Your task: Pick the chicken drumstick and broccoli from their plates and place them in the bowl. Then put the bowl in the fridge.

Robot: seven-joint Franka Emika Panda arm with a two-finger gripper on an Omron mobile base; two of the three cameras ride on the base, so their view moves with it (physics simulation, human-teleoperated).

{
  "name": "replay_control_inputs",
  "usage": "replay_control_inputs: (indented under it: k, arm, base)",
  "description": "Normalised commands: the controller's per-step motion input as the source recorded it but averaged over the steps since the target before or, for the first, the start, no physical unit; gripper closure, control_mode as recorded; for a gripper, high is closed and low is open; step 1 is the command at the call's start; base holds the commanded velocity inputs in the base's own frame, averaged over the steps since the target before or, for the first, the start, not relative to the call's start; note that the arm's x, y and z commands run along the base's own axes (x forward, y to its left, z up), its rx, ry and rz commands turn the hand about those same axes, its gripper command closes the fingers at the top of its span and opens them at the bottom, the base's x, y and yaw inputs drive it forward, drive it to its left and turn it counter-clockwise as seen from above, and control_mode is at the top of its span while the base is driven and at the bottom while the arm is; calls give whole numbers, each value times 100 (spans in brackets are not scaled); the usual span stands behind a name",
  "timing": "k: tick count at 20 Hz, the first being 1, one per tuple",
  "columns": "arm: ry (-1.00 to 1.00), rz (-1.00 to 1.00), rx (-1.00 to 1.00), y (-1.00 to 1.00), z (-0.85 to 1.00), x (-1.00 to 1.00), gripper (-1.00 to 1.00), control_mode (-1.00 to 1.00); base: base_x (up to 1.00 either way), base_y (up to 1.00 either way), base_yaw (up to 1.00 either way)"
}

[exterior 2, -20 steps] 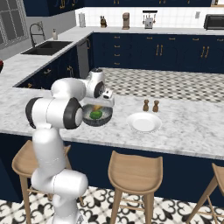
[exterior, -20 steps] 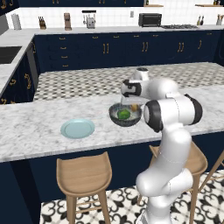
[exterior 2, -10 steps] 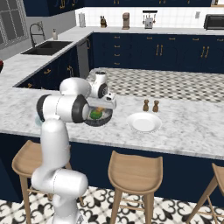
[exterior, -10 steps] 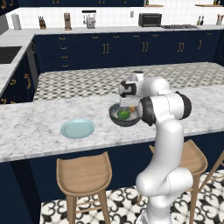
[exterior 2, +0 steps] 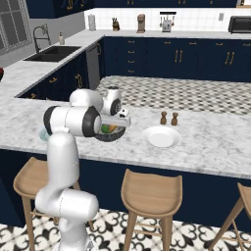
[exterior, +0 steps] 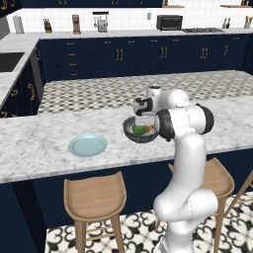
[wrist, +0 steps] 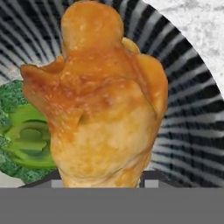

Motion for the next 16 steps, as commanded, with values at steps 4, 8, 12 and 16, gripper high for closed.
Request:
replay_control_inputs:
  k: [4, 8, 12, 16]
  arm:
    - [0, 0, -2, 0, -23, 0, -100, -100]
    - [0, 0, 0, 0, -1, 0, -100, -100]
    - [-2, 0, 0, 7, 15, -5, -100, -100]
    - [-8, 0, 0, 23, 52, -36, -100, -100]
  base:
    - [0, 0, 0]
    - [0, 0, 0]
    - [0, 0, 0]
    - [0, 0, 0]
